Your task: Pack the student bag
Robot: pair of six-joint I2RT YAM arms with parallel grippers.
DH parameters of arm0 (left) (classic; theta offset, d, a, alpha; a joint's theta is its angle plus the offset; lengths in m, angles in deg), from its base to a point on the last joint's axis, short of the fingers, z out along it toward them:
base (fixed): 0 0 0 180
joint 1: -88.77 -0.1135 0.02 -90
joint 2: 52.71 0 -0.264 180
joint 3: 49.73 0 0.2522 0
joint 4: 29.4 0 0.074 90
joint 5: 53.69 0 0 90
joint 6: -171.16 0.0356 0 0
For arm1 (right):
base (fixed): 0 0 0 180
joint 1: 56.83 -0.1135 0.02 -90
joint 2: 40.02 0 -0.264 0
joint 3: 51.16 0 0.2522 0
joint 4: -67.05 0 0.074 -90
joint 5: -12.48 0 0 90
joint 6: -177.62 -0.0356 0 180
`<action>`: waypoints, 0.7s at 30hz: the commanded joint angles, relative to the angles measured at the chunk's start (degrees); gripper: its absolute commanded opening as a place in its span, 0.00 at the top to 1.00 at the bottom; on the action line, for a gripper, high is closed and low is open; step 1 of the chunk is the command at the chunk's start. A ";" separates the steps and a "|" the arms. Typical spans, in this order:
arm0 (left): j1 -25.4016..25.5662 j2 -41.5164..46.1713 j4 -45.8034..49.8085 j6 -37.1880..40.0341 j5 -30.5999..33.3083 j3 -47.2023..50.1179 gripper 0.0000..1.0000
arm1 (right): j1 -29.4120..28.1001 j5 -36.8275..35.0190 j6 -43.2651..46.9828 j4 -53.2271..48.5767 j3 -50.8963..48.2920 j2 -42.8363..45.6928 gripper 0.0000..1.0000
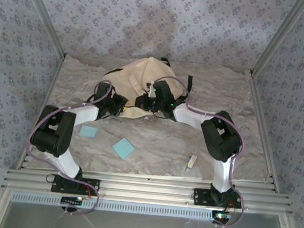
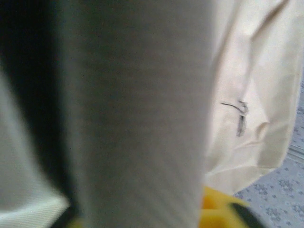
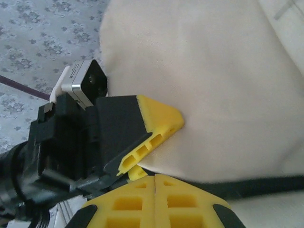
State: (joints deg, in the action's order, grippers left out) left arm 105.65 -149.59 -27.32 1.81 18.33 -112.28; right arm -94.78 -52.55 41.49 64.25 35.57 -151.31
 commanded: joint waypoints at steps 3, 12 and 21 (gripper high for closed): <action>-0.53 1.21 -3.07 0.12 0.92 0.68 1.00 | 5.45 -4.35 -0.30 1.22 -7.75 4.14 1.00; -1.31 3.72 0.01 1.74 0.97 2.03 1.00 | 17.36 -12.37 9.07 -4.09 -11.34 6.58 1.00; -1.33 3.69 0.69 2.18 0.96 1.50 1.00 | 20.50 -16.13 9.59 -6.44 -13.59 9.81 1.00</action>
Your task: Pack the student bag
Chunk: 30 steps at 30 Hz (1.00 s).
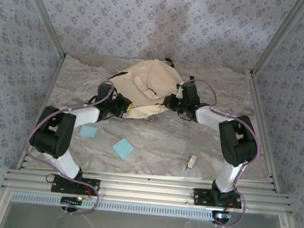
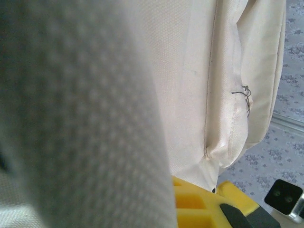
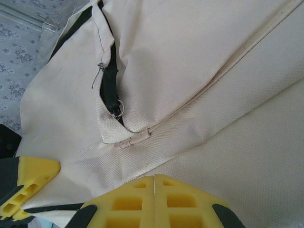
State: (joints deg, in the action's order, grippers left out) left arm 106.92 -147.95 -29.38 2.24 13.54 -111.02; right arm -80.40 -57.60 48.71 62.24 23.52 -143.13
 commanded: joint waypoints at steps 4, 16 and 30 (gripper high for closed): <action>-2.42 1.14 2.88 3.12 4.83 -0.75 1.00 | 5.14 -4.18 2.15 -1.56 -1.30 1.77 1.00; -1.15 -5.63 11.12 11.49 -0.22 -10.08 0.77 | 3.02 -5.48 12.81 -17.58 9.59 3.38 0.38; 6.51 7.89 35.71 32.47 12.84 -14.59 0.36 | -1.37 1.57 21.10 -32.11 36.17 -17.30 0.56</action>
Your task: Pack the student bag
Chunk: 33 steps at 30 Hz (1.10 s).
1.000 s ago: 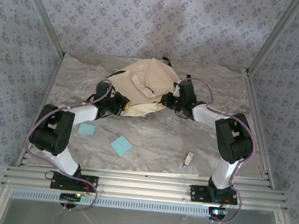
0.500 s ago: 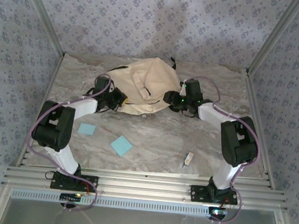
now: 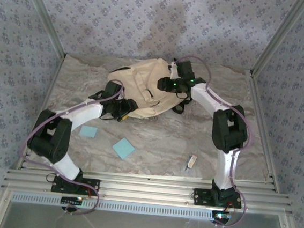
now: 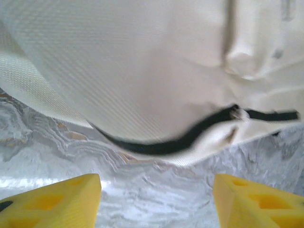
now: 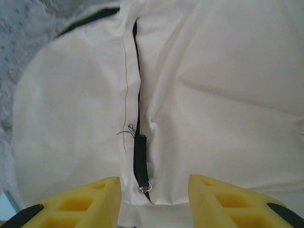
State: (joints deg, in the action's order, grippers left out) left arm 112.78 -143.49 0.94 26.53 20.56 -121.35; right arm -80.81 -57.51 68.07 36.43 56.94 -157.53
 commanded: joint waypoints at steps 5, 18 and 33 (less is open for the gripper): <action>0.80 -0.48 8.94 19.58 13.20 -13.76 0.35 | -2.26 -5.50 -3.98 -6.81 -1.10 -0.52 0.48; -4.59 -20.56 5.97 22.17 17.85 -23.74 0.33 | 4.66 -7.10 -19.90 9.31 -23.01 7.99 0.31; 10.77 -20.40 -9.58 -1.28 -8.66 -11.70 0.49 | 14.84 -5.99 -16.95 10.51 -15.47 3.95 0.40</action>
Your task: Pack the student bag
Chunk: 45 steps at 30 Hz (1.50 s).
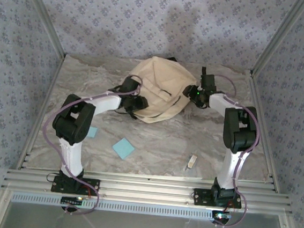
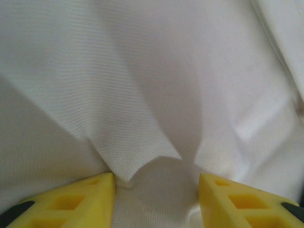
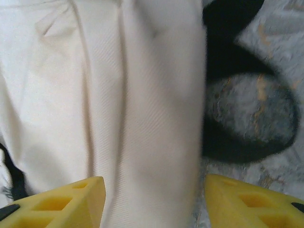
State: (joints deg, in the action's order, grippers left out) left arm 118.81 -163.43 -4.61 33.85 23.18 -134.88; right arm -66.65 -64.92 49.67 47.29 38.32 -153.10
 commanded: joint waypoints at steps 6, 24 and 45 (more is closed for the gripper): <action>9.35 1.51 6.28 -3.61 -9.93 -9.56 0.33 | 0.99 -0.54 6.95 -4.70 3.70 3.48 0.34; 5.03 -29.37 27.45 20.23 -2.67 -60.26 0.33 | 1.81 2.86 8.34 -4.81 -1.93 4.29 0.30; 6.63 -34.13 22.26 5.57 -26.93 -62.90 0.41 | -2.19 5.24 7.37 -1.65 -1.27 -0.50 0.34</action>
State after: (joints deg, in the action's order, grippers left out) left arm 122.62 -200.17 20.87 42.90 5.83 -197.90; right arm -67.79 -60.33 57.43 45.28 36.03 -152.31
